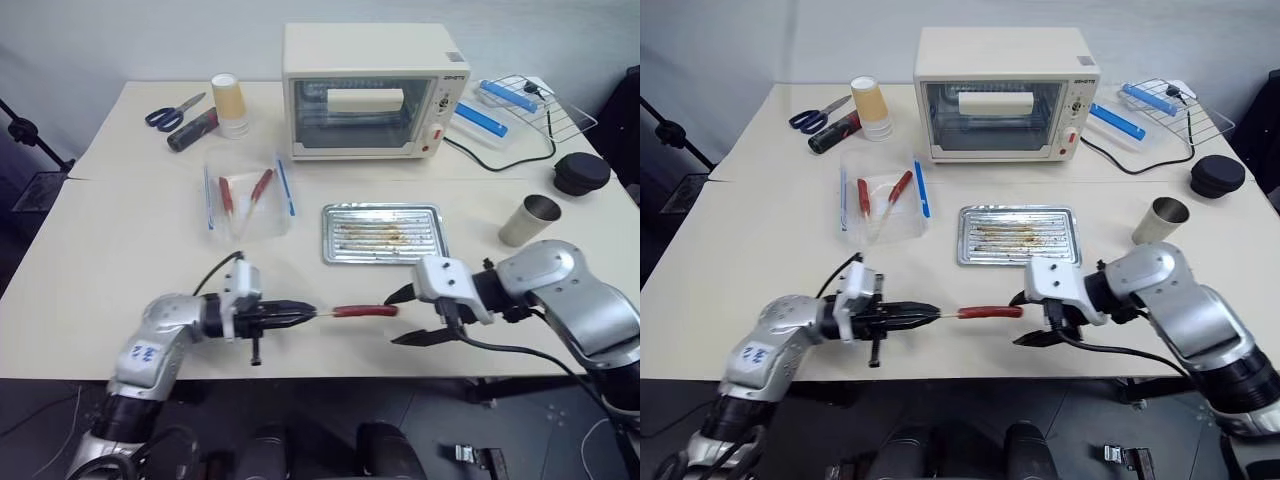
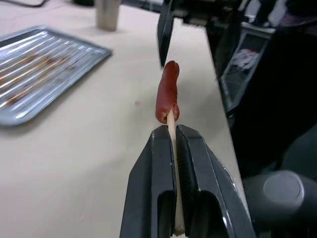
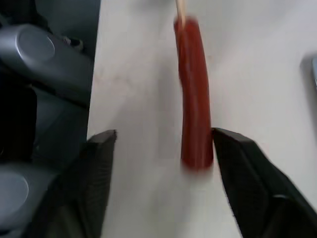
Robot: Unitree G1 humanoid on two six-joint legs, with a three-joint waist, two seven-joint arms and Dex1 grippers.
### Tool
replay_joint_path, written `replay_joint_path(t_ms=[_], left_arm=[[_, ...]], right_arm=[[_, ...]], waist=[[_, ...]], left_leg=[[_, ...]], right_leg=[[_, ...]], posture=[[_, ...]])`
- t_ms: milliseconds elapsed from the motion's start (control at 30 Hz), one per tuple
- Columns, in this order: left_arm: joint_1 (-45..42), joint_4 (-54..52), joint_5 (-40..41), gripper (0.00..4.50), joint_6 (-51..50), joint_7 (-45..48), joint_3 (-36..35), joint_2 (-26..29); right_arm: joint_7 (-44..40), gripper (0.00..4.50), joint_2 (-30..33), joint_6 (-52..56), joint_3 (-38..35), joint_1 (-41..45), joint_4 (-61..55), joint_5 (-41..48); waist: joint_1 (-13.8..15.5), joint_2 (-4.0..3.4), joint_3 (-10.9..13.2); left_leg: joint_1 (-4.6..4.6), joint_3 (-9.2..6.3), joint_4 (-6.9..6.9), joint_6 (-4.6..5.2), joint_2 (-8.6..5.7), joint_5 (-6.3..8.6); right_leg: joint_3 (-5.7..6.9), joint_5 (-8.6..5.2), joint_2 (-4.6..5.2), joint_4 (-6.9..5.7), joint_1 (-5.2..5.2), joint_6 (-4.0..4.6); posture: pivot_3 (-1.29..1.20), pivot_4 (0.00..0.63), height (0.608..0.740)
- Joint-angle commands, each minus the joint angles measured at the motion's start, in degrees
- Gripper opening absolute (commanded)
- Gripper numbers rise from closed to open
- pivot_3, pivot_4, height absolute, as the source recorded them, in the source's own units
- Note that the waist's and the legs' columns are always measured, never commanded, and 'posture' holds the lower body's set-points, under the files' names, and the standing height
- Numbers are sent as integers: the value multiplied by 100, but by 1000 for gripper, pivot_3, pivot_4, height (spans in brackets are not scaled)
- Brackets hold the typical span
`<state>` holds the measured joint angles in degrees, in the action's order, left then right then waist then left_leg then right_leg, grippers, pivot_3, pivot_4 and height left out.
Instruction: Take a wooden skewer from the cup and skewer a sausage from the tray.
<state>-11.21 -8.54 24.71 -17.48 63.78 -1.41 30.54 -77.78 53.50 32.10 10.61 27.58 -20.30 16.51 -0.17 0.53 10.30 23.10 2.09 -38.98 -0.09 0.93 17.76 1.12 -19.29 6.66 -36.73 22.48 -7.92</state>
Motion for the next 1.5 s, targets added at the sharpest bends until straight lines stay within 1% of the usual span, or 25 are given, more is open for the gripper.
replay_joint_path(t_ms=[33, 67, 133, 200, 267, 300, 367, 433, 467, 567, 633, 733, 867, 967, 1033, 1100, 1167, 1200, 1300, 1333, 1367, 1400, 1467, 1500], left_arm=[[502, -386, 300, 0, 286, -234, -736, 119], [677, -466, 369, 0, 312, -310, -926, 133], [969, -701, 586, 0, 291, -650, -1367, 42], [1094, -972, 918, 0, 151, -1149, -1774, -148], [1161, -1289, 1036, 0, 105, -1702, -2065, -335], [1126, -1422, 1090, 0, 61, -2082, -2214, -462], [551, -1543, 1041, 0, -213, -3683, -2519, -981], [-22, -1506, 1113, 0, -432, -4604, -2585, -1329], [-257, -1434, 1061, 0, -577, -4841, -2509, -1400], [-996, -886, 642, 0, -835, -5412, -2071, -1556], [-1431, -335, 309, 0, -825, -5611, -1730, -1638], [-1904, 439, -44, 0, -709, -5813, -1495, -1725], [-2442, 1327, -483, 0, -457, -5757, -1103, -1732], [-2587, 1567, -655, 0, -370, -5972, -1103, -1794], [-2506, 1503, -687, 560, -311, -5950, -1096, -1810], [-2432, 1410, -663, 987, -340, -5886, -1088, -1819], [-2354, 1251, -644, 1643, -384, -5906, -1144, -1791], [-2311, 1155, -562, 1874, -449, -5873, -1202, -1770], [-2200, 833, -196, 2801, -546, -5469, -1373, -1622], [-2168, 717, -16, 3078, -557, -5199, -1416, -1537], [-2097, 563, 203, 3360, -603, -4741, -1421, -1335], [-2050, 479, 348, 3727, -632, -4422, -1417, -1188], [-1726, 218, 703, 4269, -664, -3131, -1381, -465], [-1526, 146, 781, 4269, -592, -2458, -1357, -62]], right_arm=[[64, 4488, 0, -595, -701, -299, 70, 300], [122, 4488, -33, -710, -880, -438, 83, 373], [171, 4488, -268, -839, -1359, -758, 62, 845], [481, 4488, -805, -993, -1932, -1027, 44, 1422], [1219, 4488, -1398, -1154, -2509, -1291, -44, 1645], [1507, 4488, -1599, -1116, -2718, -1414, -141, 1788], [2263, 4488, -2328, -1421, -3064, -1673, -593, 2087], [2806, 4488, -2795, -1648, -3047, -1794, -971, 2035], [2963, 4488, -2914, -1702, -2969, -1830, -1097, 1955], [3202, 4488, -3035, -1835, -2739, -1985, -1310, 1755], [3125, 4488, -2909, -1904, -2632, -2119, -1328, 1696], [3092, 4488, -2750, -1983, -2591, -2158, -1288, 1687], [3146, 4488, -2586, -2010, -2627, -2134, -1291, 1762], [3177, 4488, -2503, -2089, -2657, -2117, -1296, 1743], [3229, 4500, -2464, -2116, -2700, -2107, -1273, 1761], [3253, 4500, -2433, -2130, -2696, -2122, -1265, 1777], [3273, 4500, -2407, -2137, -2702, -2144, -1262, 1782], [3272, 4500, -2388, -2143, -2721, -2157, -1247, 1782], [3200, 4500, -2272, -2121, -2835, -2178, -1163, 1846], [3150, 4500, -2205, -2091, -2877, -2188, -1137, 1900], [3057, 4500, -2102, -1991, -2947, -2209, -1120, 2054], [2998, 4500, -2029, -1926, -2983, -2219, -1099, 2166], [2766, 4500, -1784, -1706, -3135, -2274, -1031, 2511], [2591, 4500, -1647, -1674, -3168, -2317, -1002, 2574]], waist=[[-4, 0, 0], [0, 0, 0], [3, 1, 0], [19, 4, -1], [36, 5, -2], [42, 5, -2], [82, 4, -3], [137, 7, -4], [141, 7, -4], [141, 9, -8], [161, 10, -8], [140, 11, -8], [124, 12, -7], [120, 12, -7], [112, 12, -7], [117, 12, -7], [130, 12, -7], [136, 12, -7], [137, 12, -7], [136, 13, -7], [136, 12, -7], [131, 12, -7], [120, 12, -7], [91, 12, -7]], left_leg=[[0, 0, 2, 0, 3, 0], [-2, 0, 4, 0, 4, 0], [-1, 0, 4, 0, 4, 1], [-2, -1, 3, 0, 5, 1], [-3, -8, -1, 0, 6, 1], [-3, -11, -1, 0, 4, 1], [-4, -12, -1, 0, -1, 1], [-5, -17, -3, -3, -1, -1], [-3, -13, -6, -7, 0, -3], [-6, -2, -6, -8, -18, -4], [-7, -2, -5, -8, -29, -4], [-5, 1, -5, -4, -32, -2], [-3, 5, -2, -5, -23, -3], [-3, 6, -1, -5, -24, -3], [-3, 7, 0, -5, -23, -3], [-3, 6, 0, -6, -22, -3], [-3, 6, -2, -7, -23, -3], [-3, 6, -3, -7, -24, -3], [-3, 6, -2, -7, -23, -3], [-3, 5, -2, -7, -23, -3], [-3, 5, -2, -7, -22, -3], [-3, 6, -2, -7, -22, -3], [-3, 6, -1, -7, -22, -3], [-4, 6, -1, -7, -21, -3]], right_leg=[[1, 0, -1, 9, -1, 0], [-1, 0, 0, 10, -1, 0], [-1, 0, 2, 11, -1, 0], [0, 0, 4, 15, -6, 0], [6, 2, 6, 18, -15, -2], [7, 4, 8, 20, -18, -5], [6, 5, 12, 19, -19, -7], [9, 6, 8, 12, -18, -9], [4, 7, 2, 4, -13, -10], [-4, 8, 0, -23, -11, -13], [-2, 8, -3, -22, -11, -13], [-3, 8, -6, -16, -11, -13], [-4, 8, -14, -16, -3, -13], [-5, 8, -13, -14, -3, -13], [-6, 8, -12, -14, -3, -13], [-5, 8, -12, -16, -3, -13], [-5, 8, -11, -15, -3, -13], [-5, 8, -10, -15, -4, -13], [-6, 8, -10, -15, -4, -13], [-6, 8, -9, -15, -4, -13], [-5, 8, -10, -14, -4, -13], [-5, 8, -10, -15, -4, -13], [-5, 8, -10, -14, -4, -13], [-5, 8, -11, -14, -5, -13]], posture=[[0, 150, 740], [0, 150, 740], [0, 150, 740], [0, 150, 740], [0, 150, 740], [0, 150, 740], [0, 150, 740], [0, 150, 740], [0, 150, 740], [0, 150, 740], [0, 150, 740], [0, 150, 740], [0, 150, 740], [0, 150, 740], [0, 150, 740], [0, 150, 740], [0, 150, 740], [0, 150, 740], [0, 150, 740], [0, 150, 740], [0, 150, 740], [0, 150, 740], [0, 150, 740], [0, 150, 740]])
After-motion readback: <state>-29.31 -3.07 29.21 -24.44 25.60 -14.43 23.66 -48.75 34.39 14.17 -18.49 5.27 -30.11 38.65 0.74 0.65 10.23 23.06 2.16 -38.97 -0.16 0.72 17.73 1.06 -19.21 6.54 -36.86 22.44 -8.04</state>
